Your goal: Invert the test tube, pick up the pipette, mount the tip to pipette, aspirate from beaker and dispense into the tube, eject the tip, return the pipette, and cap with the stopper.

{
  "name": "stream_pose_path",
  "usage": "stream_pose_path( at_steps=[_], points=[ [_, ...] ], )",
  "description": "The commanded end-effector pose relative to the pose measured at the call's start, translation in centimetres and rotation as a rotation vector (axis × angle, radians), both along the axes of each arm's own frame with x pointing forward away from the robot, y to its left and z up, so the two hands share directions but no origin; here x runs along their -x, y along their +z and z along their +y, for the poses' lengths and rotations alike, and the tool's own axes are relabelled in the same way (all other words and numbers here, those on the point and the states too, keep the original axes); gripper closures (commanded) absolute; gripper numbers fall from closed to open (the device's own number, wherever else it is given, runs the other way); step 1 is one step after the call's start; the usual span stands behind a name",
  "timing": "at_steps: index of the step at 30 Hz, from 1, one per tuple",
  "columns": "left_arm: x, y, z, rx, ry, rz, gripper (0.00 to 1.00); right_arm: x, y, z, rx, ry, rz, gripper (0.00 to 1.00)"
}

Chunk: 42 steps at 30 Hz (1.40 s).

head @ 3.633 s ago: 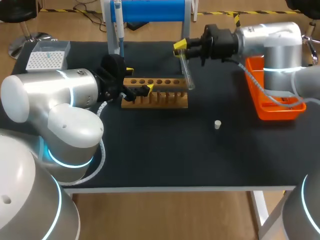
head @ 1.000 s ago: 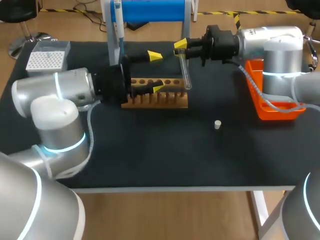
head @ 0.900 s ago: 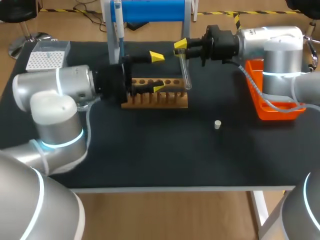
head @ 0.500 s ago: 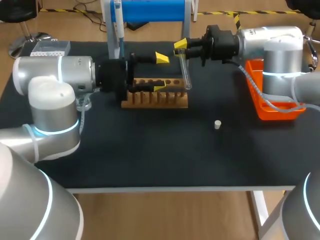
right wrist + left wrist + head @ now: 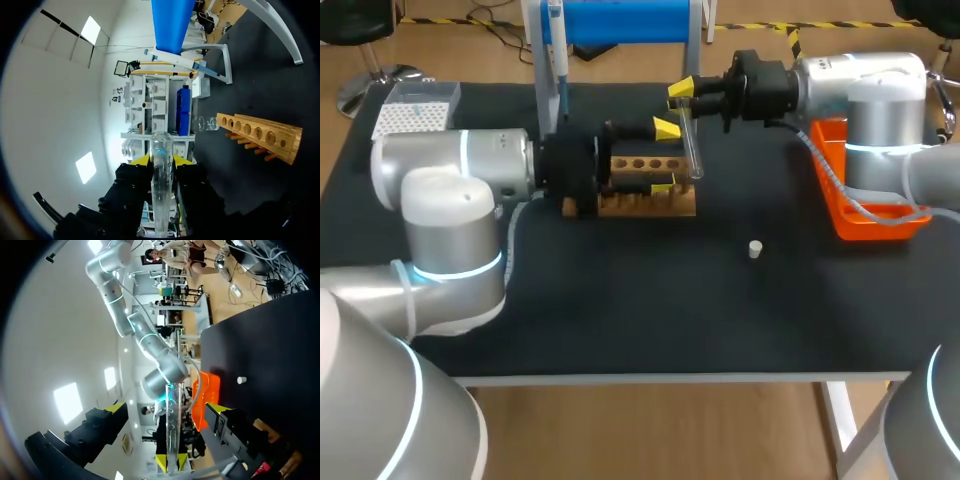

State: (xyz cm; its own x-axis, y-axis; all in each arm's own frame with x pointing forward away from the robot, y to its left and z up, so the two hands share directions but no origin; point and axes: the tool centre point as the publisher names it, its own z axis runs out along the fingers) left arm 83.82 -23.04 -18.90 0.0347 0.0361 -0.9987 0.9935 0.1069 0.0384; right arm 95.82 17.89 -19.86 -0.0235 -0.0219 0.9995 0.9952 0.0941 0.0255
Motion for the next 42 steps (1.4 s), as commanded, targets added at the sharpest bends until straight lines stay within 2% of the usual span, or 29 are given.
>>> stream_pose_path(
  at_steps=[1, 14, 20, 34, 36, 39, 40, 42],
  points=[
    [-1.3, 0.0, -1.1, -0.006, -0.021, 0.001, 0.0, 0.1, 0.1, -0.1, 0.003, -0.001, -0.001, 1.0],
    [-1.9, 0.1, -3.1, -0.009, -0.061, 0.004, 0.0, 0.1, 0.1, -0.1, 0.003, -0.001, -0.001, 1.0],
    [-2.2, -0.1, -3.1, -0.008, -0.067, 0.02, 0.0, 0.1, 0.1, -0.1, 0.003, -0.001, -0.001, 1.0],
    [-2.4, 0.1, -3.0, -0.009, -0.066, 0.01, 0.0, 0.1, 0.1, -0.1, 0.003, -0.001, -0.001, 1.0],
    [-2.4, 0.1, -3.0, -0.007, -0.066, 0.009, 0.26, 0.1, 0.1, -0.1, 0.003, -0.001, -0.001, 1.0],
    [-2.4, -0.1, -3.1, -0.007, -0.068, 0.013, 0.33, 0.1, 0.1, -0.1, 0.003, -0.001, -0.001, 1.0],
    [-2.4, -0.1, -3.2, -0.008, -0.07, 0.014, 0.31, 0.1, 0.1, -0.1, 0.003, -0.001, -0.001, 1.0],
    [-2.4, -0.1, -3.3, -0.011, -0.073, 0.015, 0.22, 0.1, 0.1, -0.1, 0.003, -0.001, -0.001, 1.0]
  ],
)
